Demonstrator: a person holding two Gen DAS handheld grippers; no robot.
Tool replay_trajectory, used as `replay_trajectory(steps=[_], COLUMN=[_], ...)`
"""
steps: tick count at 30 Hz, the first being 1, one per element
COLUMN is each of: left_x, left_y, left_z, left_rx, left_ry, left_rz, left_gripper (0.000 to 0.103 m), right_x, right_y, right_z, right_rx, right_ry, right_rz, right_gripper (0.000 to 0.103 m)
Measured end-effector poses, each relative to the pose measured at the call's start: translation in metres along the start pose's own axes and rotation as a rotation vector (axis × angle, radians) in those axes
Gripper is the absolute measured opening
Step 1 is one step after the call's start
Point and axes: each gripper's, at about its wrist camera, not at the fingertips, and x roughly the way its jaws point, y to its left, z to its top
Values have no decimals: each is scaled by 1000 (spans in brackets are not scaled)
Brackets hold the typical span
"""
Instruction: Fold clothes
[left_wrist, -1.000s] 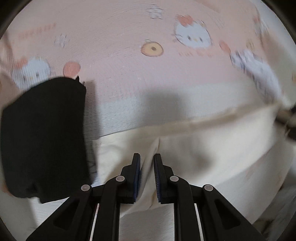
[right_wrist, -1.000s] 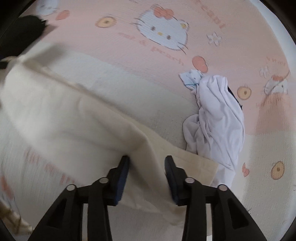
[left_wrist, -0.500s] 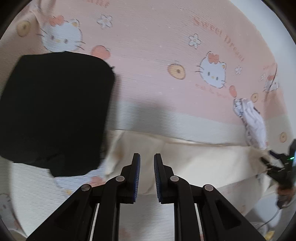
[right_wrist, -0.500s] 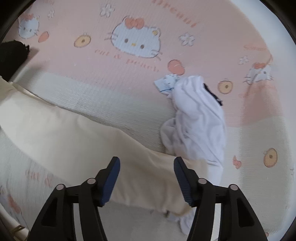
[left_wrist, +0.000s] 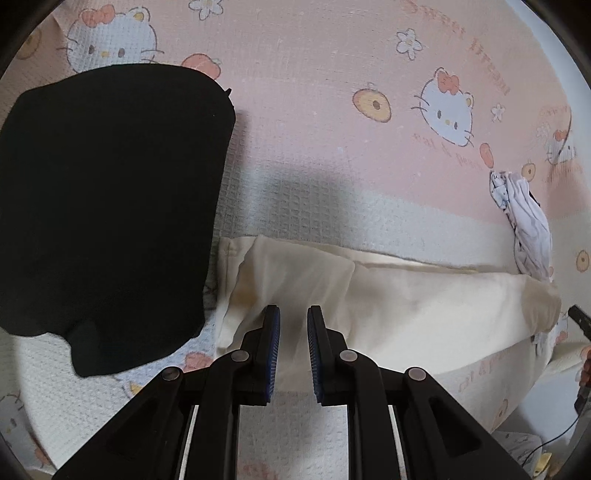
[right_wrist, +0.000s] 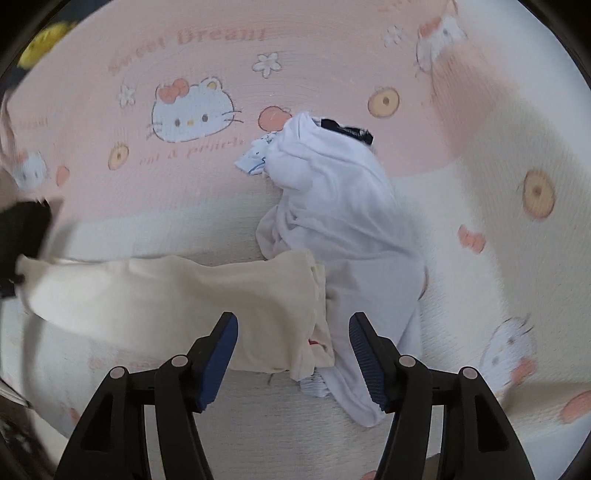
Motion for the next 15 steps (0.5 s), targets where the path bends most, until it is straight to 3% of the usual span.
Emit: replay_trajectory(steps=[4,9,14,15], left_x=[8,24,40,40], left_y=[5,3,0,-1], left_z=[5,12,13,11], left_rx=[-46,-51,-40,-43], left_ry=[32,75,93,72], left_rz=[-2,14,46,55], left_gripper=[13,13,13,13], right_x=[9,34,63,67], right_y=[-8,1,-2,-3], right_z=[1,14,19,19], right_rx=[16,-45,-13,4], right_ry=[16,45,59,57], right_rz=[68,57,75,79], right_gripper=[62,62,62,58])
